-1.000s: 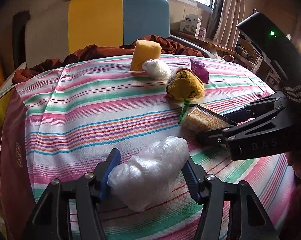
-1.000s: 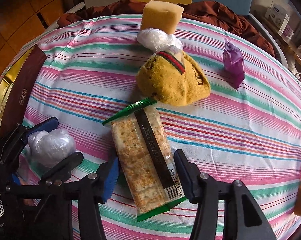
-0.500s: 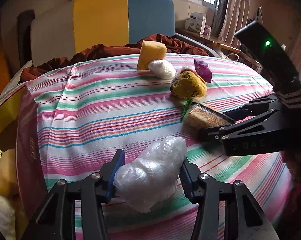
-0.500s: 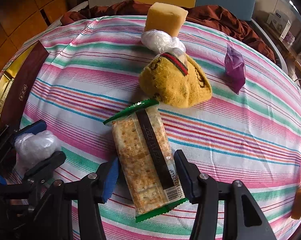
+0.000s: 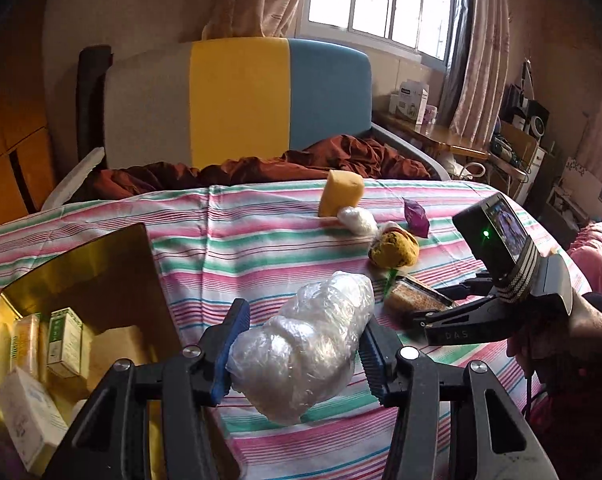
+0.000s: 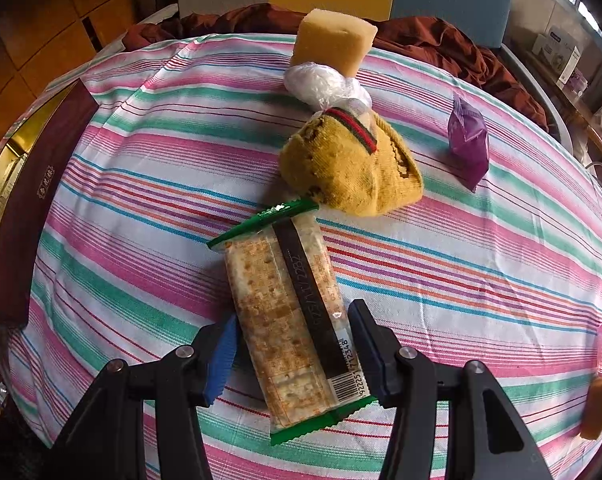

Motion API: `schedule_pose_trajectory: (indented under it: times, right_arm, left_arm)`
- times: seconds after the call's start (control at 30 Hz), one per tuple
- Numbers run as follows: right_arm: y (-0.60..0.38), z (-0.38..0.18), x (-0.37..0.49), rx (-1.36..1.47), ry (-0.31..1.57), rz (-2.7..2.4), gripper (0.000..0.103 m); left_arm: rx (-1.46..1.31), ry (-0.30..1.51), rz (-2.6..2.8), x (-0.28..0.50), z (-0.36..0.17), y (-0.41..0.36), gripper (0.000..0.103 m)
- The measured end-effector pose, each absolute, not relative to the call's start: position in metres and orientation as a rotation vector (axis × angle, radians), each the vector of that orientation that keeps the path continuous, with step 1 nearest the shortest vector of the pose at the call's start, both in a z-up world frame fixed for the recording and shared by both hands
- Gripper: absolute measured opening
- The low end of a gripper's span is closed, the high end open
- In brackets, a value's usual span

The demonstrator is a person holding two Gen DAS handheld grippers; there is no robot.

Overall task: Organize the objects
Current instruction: 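Carry the clear plastic bag into the gold tray with the left tool and release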

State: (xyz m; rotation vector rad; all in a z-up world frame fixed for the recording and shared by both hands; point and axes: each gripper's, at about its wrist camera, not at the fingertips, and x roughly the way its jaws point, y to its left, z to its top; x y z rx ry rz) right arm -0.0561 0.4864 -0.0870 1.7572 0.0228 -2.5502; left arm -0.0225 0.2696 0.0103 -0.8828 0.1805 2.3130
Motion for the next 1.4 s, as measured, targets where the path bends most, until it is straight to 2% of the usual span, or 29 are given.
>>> schedule_pose_trajectory:
  times: [0.23,0.43,0.63,0.8,0.97,1.0,1.03,1.13,1.27,1.4]
  right_arm:
    - [0.485,-0.087,-0.054,1.759,0.03,-2.559,0.055]
    - [0.482,-0.086,-0.049,1.759,0.04,-2.563,0.055]
    - [0.496,-0.085,-0.048,1.759,0.046,-2.563,0.055]
    - [0.503,-0.084,-0.047,1.758,0.05,-2.564,0.055]
    - [0.506,-0.084,-0.048,1.758,0.054,-2.564,0.055]
    - [0.507,-0.084,-0.048,1.759,0.055,-2.564,0.055]
    - [0.506,-0.084,-0.045,1.759,0.054,-2.564,0.055]
    - [0.507,-0.084,-0.048,1.759,0.055,-2.565,0.055]
    - [0.507,-0.083,-0.047,1.763,0.067,-2.565,0.053]
    - [0.506,-0.081,-0.045,1.775,0.077,-2.562,0.049]
  left_arm:
    - [-0.95,0.072,2.429,-0.056,0.018,0.191,0.053]
    - [-1.097,-0.052,2.541,-0.101,0.007,0.11,0.053]
    - [-1.241,-0.107,2.566,-0.145,-0.009,0.063,0.054]
    - [-1.346,-0.161,2.575,-0.17,-0.028,0.05,0.055]
    - [-1.39,-0.129,2.587,-0.177,-0.039,0.05,0.058]
    - [-1.395,-0.139,2.584,-0.178,-0.041,0.049,0.061]
    - [-1.4,-0.152,2.585,-0.178,-0.042,0.047,0.068]
    - [-1.393,-0.187,2.573,-0.175,-0.041,0.044,0.078]
    - [-1.342,-0.2,2.606,-0.162,-0.028,0.04,0.079]
    - [-1.249,-0.131,2.667,-0.134,-0.013,0.042,0.079]
